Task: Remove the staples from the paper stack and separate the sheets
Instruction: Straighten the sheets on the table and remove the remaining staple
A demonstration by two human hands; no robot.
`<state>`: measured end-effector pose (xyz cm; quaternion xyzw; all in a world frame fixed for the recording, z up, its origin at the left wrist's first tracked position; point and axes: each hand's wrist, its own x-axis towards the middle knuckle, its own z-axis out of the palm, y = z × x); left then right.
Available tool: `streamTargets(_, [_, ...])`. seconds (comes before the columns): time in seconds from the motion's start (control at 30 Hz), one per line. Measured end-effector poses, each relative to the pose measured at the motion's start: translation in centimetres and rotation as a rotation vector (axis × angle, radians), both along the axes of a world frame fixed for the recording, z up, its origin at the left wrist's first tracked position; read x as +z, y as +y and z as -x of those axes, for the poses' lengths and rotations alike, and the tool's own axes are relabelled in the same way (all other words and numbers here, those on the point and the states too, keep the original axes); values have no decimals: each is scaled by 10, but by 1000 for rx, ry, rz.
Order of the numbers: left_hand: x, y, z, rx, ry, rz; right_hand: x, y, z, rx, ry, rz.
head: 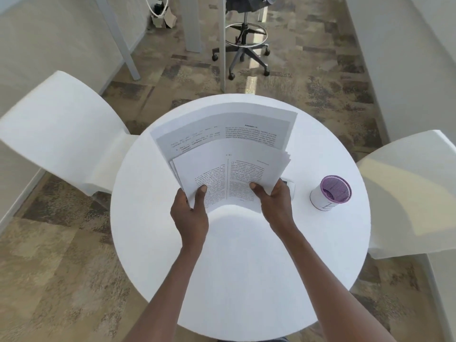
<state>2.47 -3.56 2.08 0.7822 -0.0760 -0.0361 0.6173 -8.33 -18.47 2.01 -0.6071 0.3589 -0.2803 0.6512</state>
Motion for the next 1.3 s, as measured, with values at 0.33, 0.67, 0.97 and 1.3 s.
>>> streamTargets(0.33, [-7,5,5,-61,41,-24,-11,2,7,32,-30,-96])
streamTargets(0.67, [7,3,4,-65,-86,-65,4,-5,8,57,-89,-98])
streamTargets(0.97, [2,6,4,-111,-92,-96,7,-1,9,74,-86,-126])
streamTargets(1.3, [11,9,7,-76,-137,-51,12,-5,11,121,-82,-47])
